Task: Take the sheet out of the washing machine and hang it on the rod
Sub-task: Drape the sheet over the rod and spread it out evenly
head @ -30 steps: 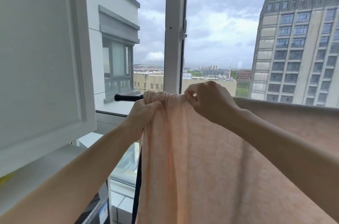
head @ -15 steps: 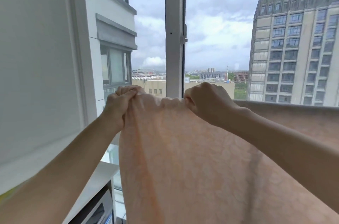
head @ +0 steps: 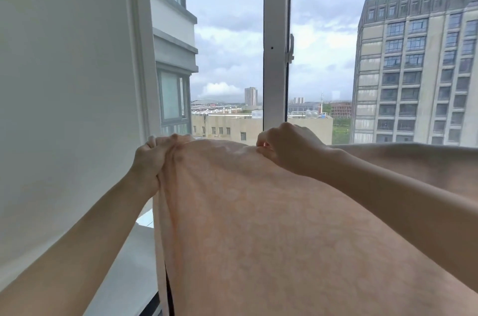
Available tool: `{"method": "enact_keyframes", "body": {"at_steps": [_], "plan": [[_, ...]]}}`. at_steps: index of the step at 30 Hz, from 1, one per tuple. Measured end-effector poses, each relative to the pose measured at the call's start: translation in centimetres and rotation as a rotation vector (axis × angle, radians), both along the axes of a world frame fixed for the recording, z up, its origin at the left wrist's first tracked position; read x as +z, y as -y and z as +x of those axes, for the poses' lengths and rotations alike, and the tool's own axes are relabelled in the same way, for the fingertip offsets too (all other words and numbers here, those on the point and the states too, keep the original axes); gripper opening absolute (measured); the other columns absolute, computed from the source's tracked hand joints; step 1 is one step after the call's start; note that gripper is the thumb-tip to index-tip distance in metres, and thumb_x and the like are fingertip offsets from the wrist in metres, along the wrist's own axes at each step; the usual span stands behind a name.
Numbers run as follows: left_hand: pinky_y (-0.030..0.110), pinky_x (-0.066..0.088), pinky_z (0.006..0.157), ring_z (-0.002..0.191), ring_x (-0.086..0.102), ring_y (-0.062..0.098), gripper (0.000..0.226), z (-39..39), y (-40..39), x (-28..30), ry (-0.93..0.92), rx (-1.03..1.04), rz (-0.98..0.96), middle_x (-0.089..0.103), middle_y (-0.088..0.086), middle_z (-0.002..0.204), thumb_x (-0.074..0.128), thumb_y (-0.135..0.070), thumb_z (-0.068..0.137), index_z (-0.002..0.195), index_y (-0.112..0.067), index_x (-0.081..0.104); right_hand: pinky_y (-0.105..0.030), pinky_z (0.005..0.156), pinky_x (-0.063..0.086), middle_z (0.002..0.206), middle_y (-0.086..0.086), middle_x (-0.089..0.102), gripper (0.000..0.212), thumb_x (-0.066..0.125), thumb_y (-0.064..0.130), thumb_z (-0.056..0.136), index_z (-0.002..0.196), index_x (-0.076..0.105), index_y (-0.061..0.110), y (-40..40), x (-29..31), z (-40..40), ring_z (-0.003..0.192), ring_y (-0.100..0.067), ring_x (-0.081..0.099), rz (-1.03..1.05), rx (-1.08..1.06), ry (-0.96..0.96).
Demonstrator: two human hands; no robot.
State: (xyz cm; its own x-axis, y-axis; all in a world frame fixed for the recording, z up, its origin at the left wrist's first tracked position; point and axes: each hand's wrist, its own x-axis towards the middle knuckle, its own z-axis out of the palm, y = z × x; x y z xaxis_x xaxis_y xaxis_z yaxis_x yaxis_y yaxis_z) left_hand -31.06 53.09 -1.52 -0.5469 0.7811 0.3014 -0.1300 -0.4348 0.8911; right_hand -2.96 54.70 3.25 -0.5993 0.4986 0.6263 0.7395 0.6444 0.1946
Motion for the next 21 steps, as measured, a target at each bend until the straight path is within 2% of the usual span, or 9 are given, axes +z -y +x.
{"method": "enact_keyframes", "body": {"at_steps": [4,6,8,11,15,17,19,20,21], "plan": [[0.031,0.049,0.080,0.073,0.059,0.014,0.028,-5.8,0.0,-1.5,0.068,0.062,-0.048,0.058,0.002,0.082,0.071,-0.023,0.087,0.070,-0.024,0.048,-0.030,0.061,0.042,0.082,-0.003,0.067,0.027,0.049,0.035,0.097,0.092,0.066,0.016,-1.0,-0.5,-2.9,0.074,-0.025,0.063,0.023,-0.019,-0.013],[0.028,0.050,0.075,0.067,0.059,0.010,0.019,-8.3,0.2,-2.4,0.117,0.079,-0.043,0.058,-0.002,0.079,0.067,-0.020,0.090,0.077,-0.021,0.052,-0.030,0.062,0.043,0.084,-0.003,0.067,0.027,0.049,0.037,0.096,0.093,0.066,0.017,-1.4,-0.8,-4.3,0.075,-0.024,0.063,-0.005,-0.014,-0.025],[0.030,0.050,0.077,0.074,0.061,0.013,0.009,-10.7,0.6,-3.5,0.141,0.072,-0.075,0.062,0.000,0.087,0.062,-0.025,0.093,0.091,-0.017,0.058,-0.030,0.063,0.046,0.085,-0.002,0.067,0.027,0.049,0.039,0.096,0.094,0.065,0.017,-1.7,-1.0,-5.6,0.076,-0.023,0.063,-0.020,-0.014,-0.028],[0.032,0.051,0.082,0.090,0.065,0.020,0.036,-14.2,1.3,-5.1,0.135,0.040,-0.186,0.068,0.007,0.104,0.053,-0.040,0.095,0.114,-0.011,0.064,-0.034,0.067,0.052,0.084,-0.002,0.067,0.032,0.048,0.044,0.095,0.093,0.065,0.017,-2.0,-1.2,-7.8,0.076,-0.023,0.063,-0.052,0.000,-0.050],[0.037,0.048,0.093,0.105,0.064,0.026,0.057,-16.7,2.3,-7.3,0.131,0.030,-0.350,0.069,0.011,0.112,0.040,-0.057,0.094,0.116,-0.011,0.065,-0.032,0.067,0.050,0.087,-0.002,0.067,0.025,0.050,0.037,0.095,0.094,0.066,0.017,-2.2,-1.5,-10.6,0.080,-0.025,0.064,-0.068,0.000,-0.068],[0.033,0.053,0.079,0.095,0.067,0.024,0.051,-17.7,2.6,-8.5,0.134,0.054,-0.349,0.071,0.009,0.101,0.040,-0.051,0.096,0.107,-0.011,0.070,-0.033,0.066,0.050,0.087,-0.003,0.066,0.024,0.050,0.033,0.095,0.093,0.066,0.016,-2.3,-1.8,-11.7,0.079,-0.025,0.063,-0.080,-0.003,-0.044],[0.021,0.050,0.055,0.064,0.065,0.015,0.046,-18.0,3.3,-9.4,0.127,0.053,-0.345,0.066,0.004,0.072,0.045,-0.041,0.096,0.071,-0.011,0.069,-0.033,0.064,0.047,0.085,-0.005,0.065,0.025,0.048,0.029,0.096,0.088,0.066,0.013,-2.5,-2.2,-12.6,0.077,-0.027,0.061,-0.089,-0.021,-0.007],[0.021,0.048,0.052,0.061,0.062,0.014,0.045,-18.0,3.6,-9.9,0.120,0.057,-0.349,0.062,0.002,0.069,0.046,-0.040,0.096,0.065,-0.013,0.065,-0.032,0.062,0.044,0.084,-0.005,0.064,0.025,0.047,0.027,0.096,0.085,0.065,0.013,-2.6,-2.5,-13.1,0.076,-0.028,0.061,-0.078,-0.036,0.010],[0.024,0.048,0.056,0.067,0.062,0.016,0.042,-18.0,3.6,-10.5,0.110,0.063,-0.353,0.063,0.003,0.075,0.046,-0.040,0.098,0.072,-0.013,0.065,-0.032,0.061,0.042,0.082,-0.005,0.063,0.026,0.045,0.025,0.097,0.083,0.064,0.012,-2.8,-2.8,-13.4,0.074,-0.028,0.060,-0.056,-0.052,0.026]]}}
